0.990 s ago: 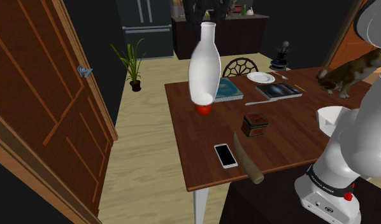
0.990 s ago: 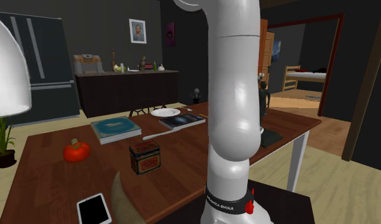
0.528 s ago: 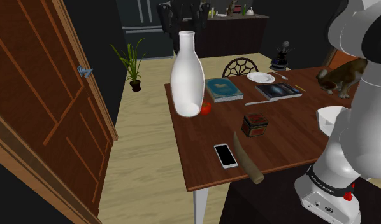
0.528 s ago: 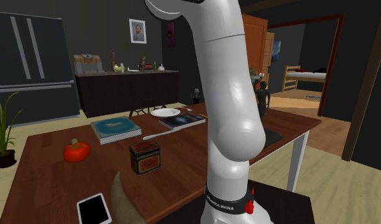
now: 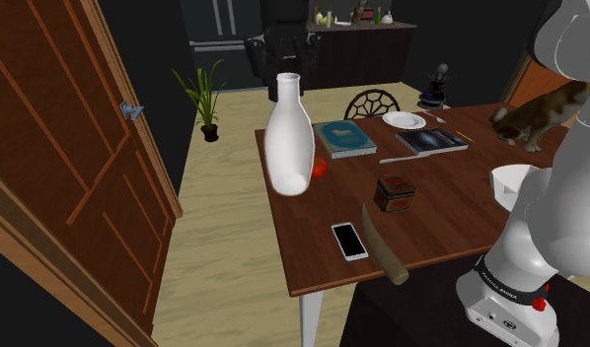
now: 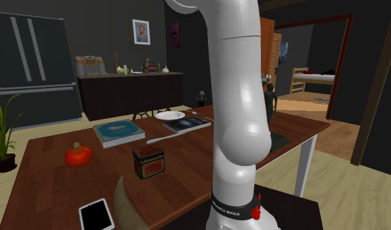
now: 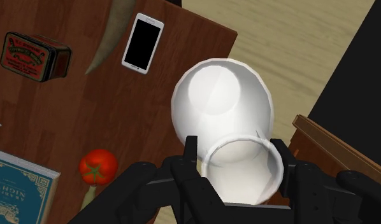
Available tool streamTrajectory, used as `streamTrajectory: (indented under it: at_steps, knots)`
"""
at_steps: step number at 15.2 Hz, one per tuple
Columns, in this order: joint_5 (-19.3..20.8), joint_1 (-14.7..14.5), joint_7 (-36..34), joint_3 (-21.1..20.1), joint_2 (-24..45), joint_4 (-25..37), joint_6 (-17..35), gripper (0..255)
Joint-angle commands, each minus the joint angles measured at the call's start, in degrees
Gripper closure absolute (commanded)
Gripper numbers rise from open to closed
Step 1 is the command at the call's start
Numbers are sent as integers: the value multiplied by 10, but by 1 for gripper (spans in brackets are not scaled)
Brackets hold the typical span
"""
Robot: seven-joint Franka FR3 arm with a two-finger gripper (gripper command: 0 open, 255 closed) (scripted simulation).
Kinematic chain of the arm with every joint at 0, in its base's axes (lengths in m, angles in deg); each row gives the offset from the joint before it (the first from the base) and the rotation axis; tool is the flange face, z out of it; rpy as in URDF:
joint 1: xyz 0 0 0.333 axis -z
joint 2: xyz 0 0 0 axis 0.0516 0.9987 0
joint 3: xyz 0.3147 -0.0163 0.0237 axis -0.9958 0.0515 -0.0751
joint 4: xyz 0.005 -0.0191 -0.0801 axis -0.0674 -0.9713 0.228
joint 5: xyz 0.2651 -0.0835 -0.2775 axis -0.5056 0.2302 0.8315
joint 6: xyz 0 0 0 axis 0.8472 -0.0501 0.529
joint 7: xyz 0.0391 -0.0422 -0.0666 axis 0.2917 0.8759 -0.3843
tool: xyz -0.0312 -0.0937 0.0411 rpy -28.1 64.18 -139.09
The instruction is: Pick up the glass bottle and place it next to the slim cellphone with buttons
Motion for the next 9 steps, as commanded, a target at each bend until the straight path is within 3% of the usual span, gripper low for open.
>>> streamTrajectory:
  at_steps: [1, 9]
  knots:
    - [-4, 3, 4, 2, -13, -34, 22, 255]
    - [-13, 8, 12, 5, -45, -138, 96, 255]
